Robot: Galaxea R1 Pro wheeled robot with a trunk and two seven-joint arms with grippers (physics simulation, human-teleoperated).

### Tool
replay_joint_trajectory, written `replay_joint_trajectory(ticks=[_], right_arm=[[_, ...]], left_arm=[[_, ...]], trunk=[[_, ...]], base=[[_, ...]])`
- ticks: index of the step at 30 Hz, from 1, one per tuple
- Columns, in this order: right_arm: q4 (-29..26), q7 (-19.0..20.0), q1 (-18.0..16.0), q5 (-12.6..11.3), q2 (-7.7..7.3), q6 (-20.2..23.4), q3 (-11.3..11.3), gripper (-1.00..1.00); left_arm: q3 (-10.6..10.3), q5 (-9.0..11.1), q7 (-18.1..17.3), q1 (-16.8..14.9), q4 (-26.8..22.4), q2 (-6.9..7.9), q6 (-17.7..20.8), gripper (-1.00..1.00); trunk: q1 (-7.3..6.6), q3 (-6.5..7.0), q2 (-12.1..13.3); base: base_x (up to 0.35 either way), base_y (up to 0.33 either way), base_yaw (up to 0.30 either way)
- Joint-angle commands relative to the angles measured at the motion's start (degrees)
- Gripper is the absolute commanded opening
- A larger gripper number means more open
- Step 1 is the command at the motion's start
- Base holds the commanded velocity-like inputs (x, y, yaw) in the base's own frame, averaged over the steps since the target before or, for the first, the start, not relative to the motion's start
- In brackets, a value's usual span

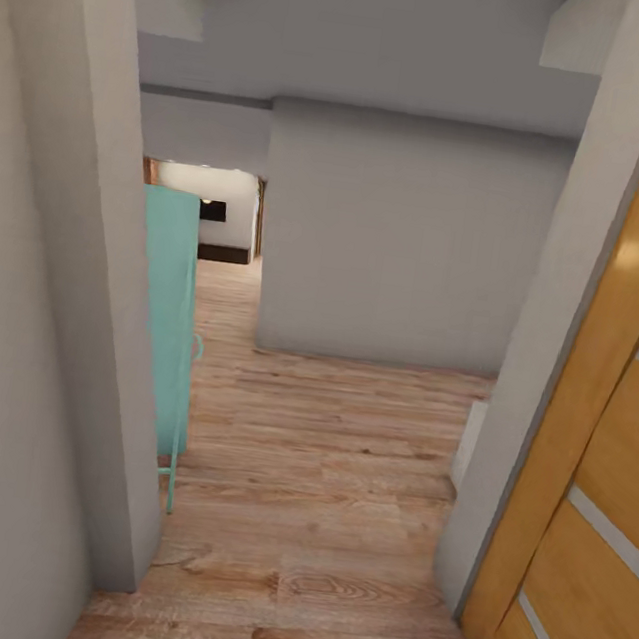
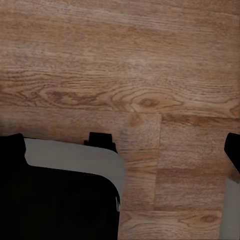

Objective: Move the two storage containers from the living room to the garage. In the garage, place one container on the floor and stack the other container on top of it (either order is fine).

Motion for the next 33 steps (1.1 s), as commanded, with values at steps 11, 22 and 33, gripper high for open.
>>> replay_joint_trajectory(ticks=[11, 22, 33], right_arm=[[0.2, -0.2, -0.1, 0.1, 0.03, -0.3, 0.3, 1.0], [0.2, -0.2, -0.1, 0.1, 0.03, -0.3, 0.3, 1.0], [0.2, -0.2, -0.1, 0.1, 0.03, -0.3, 0.3, 1.0]], left_arm=[[-0.4, 0.4, 0.1, 0.0, 0.0, -0.08, 0.1, 1.0], [-0.4, 0.3, 0.1, 0.0, -0.1, -0.07, 0.1, 1.0], [-0.4, 0.3, 0.1, 0.0, -0.1, -0.06, 0.1, 1.0]], trunk=[[0.04, -0.06, 0.0], [0.04, -0.06, 0.0], [0.04, -0.06, 0.0]], base=[[0.322, 0.088, 0.0], [0.323, 0.086, 0.0], [0.322, 0.085, 0.0]])
